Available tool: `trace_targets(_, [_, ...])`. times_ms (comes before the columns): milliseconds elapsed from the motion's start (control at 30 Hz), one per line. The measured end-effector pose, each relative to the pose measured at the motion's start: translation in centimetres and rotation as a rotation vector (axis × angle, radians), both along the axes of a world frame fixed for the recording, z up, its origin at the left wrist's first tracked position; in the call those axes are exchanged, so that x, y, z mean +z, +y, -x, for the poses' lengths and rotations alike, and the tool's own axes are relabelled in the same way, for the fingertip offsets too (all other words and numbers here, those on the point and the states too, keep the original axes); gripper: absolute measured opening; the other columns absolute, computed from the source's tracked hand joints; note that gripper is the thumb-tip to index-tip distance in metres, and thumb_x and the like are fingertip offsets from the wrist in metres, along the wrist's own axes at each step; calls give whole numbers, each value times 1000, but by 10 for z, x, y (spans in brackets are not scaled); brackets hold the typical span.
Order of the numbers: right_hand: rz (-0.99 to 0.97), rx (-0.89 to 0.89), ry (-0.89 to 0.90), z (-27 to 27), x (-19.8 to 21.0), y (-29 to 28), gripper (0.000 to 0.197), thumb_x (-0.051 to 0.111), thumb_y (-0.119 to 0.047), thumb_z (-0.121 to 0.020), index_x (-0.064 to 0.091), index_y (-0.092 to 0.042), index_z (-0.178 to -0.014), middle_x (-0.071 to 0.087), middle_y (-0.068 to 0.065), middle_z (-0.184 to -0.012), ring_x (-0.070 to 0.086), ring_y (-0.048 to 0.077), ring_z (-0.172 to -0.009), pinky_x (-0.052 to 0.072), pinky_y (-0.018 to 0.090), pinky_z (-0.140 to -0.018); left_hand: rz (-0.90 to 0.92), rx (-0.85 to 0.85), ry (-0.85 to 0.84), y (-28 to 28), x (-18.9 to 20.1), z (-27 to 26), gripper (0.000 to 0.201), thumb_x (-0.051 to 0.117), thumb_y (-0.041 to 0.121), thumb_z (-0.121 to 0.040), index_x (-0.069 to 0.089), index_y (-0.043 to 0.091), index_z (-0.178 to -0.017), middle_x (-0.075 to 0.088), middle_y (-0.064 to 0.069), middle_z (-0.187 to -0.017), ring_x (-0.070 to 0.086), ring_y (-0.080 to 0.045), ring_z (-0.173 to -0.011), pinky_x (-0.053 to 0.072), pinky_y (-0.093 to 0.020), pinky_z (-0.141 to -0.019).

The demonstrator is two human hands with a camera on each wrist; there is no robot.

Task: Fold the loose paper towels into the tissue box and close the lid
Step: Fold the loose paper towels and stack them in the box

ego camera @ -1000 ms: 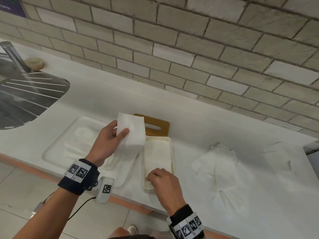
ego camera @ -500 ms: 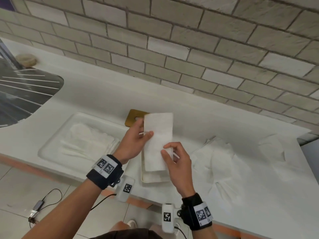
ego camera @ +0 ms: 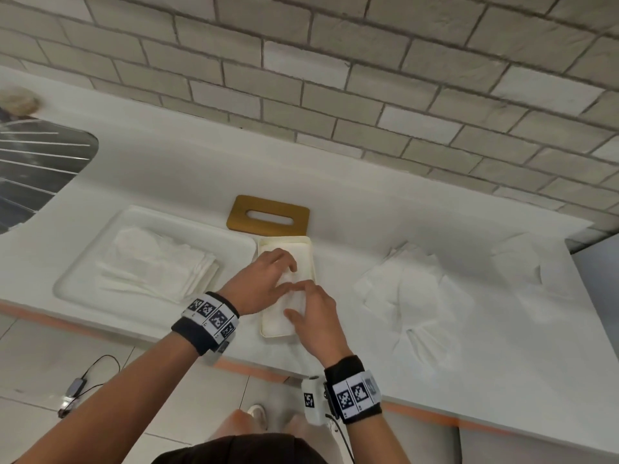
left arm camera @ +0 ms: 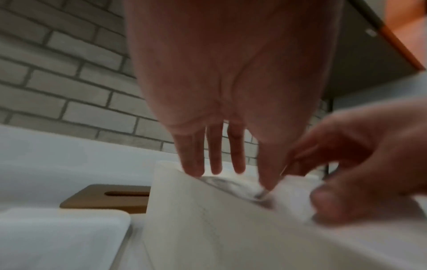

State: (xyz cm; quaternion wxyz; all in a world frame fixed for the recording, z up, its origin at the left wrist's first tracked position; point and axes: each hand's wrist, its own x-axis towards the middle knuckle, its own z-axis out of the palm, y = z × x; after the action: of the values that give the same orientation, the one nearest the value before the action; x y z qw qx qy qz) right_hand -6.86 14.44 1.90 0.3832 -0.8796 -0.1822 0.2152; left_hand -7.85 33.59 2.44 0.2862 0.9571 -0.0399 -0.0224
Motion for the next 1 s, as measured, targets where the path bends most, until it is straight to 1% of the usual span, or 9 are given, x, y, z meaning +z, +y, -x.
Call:
trace_targets(133, [-93,-127,-112,-8,13,-38,25,72,-24,-102,65,-26,-126,66,-8,-120,70,1,-93,56,13,-83,-421,-142,323,-10,-14,-5,113,62,84,-81,11,30,-166,1,-5,-177,9,-31,-163,20,-48,-131])
trace_targets(267, [-78,-368,-199,-50,7,-107,19,72,-28,-102,66,-22,-119,73,-5,-116,73,5,-89,52,10,-74,-526,-146,400,-24,-6,-10,136,66,93,-66,-9,38,-167,-14,-7,-177,-1,-35,-163,11,-52,-131])
trace_targets(367, [75,-577,-207,-89,-13,-159,39,71,-38,-102,57,-15,-130,65,12,-131,69,29,-108,51,32,-87,-433,-15,368,-33,20,-17,121,76,76,-77,9,29,-167,10,-7,-176,20,-34,-160,27,-50,-127])
trace_targets(467, [241,-717,-40,-120,-35,-195,74,78,-51,-93,43,-11,-146,48,20,-147,53,45,-132,48,54,-104,-328,137,6,-65,47,-19,73,72,49,-95,41,22,-155,48,-5,-157,50,-31,-140,47,-45,-107])
trace_targets(567, [367,-641,79,-139,-52,-211,95,90,-48,-82,38,-10,-151,52,21,-147,51,44,-137,46,56,-110,-124,155,-197,-116,62,-23,44,68,42,-99,56,25,-138,65,3,-132,60,-23,-120,56,-41,-90])
trace_targets(667, [141,-573,2,-146,-51,-216,55,88,-36,-88,62,-11,-129,73,12,-120,69,37,-117,56,42,-96,27,147,-126,-166,45,-36,35,63,48,-101,59,28,-130,68,10,-124,63,-15,-113,58,-41,-90])
trace_targets(767, [-251,-494,14,-128,-16,-218,18,79,-39,-97,76,-26,-109,81,-9,-105,76,14,-104,59,36,-92,242,203,18,-204,17,-53,51,59,65,-98,54,30,-134,67,10,-126,64,-12,-114,57,-39,-96])
trace_targets(900, [-606,-333,172,-104,35,-223,22,68,-36,-106,78,-24,-123,81,-2,-118,76,19,-113,62,40,-95,730,383,140,-238,20,-76,69,69,67,-89,49,29,-144,71,10,-122,71,-3,-108,58,-20,-91])
trace_targets(1000, [-565,-259,170,-112,40,-236,22,65,-39,-108,75,-28,-124,80,-3,-116,75,18,-109,62,39,-93,941,490,77,-253,30,-91,50,82,40,-92,60,25,-134,81,3,-109,77,-9,-96,64,-33,-85])
